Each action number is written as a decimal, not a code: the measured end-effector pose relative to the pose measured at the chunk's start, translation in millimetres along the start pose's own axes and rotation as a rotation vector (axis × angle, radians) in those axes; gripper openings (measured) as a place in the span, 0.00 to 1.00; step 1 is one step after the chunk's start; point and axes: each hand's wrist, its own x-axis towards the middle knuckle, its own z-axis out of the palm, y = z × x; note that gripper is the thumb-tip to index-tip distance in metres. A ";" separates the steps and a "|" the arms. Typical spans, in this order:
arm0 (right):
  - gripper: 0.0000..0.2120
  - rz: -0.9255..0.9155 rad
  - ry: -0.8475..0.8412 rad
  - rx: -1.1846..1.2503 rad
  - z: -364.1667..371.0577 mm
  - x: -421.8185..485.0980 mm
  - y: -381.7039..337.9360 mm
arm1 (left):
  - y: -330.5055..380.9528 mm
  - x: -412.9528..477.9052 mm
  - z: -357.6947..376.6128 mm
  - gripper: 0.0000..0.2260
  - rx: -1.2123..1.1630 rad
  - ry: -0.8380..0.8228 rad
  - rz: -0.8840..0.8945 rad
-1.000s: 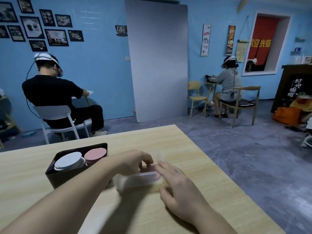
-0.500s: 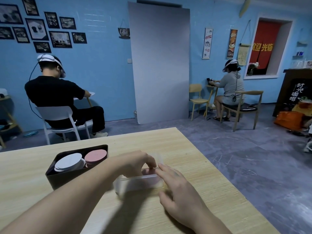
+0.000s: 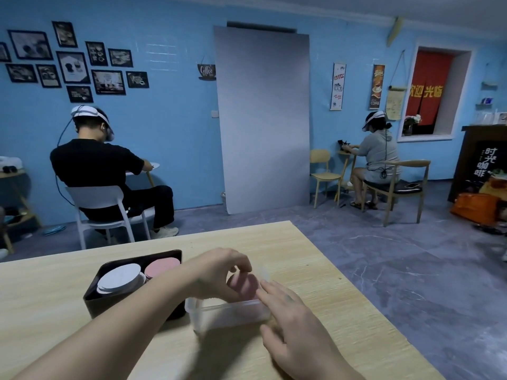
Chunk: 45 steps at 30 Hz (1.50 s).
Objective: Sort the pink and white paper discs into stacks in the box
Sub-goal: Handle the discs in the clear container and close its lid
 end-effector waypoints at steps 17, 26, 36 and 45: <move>0.26 -0.151 0.108 -0.253 19.4 12.2 -20.6 | -32.8 -77.7 -9.9 0.24 -0.455 0.420 -0.207; 0.21 -0.183 0.115 -0.297 36.4 36.1 -55.3 | -80.3 -113.6 -27.3 0.20 -0.376 0.490 -0.371; 0.23 -0.167 0.097 -0.294 42.5 31.0 -52.6 | -116.0 -107.3 -24.7 0.23 -0.312 0.356 -0.477; 0.24 -0.159 0.072 -0.280 39.7 27.5 -50.2 | -115.6 -102.9 -27.3 0.09 -0.052 0.249 -0.454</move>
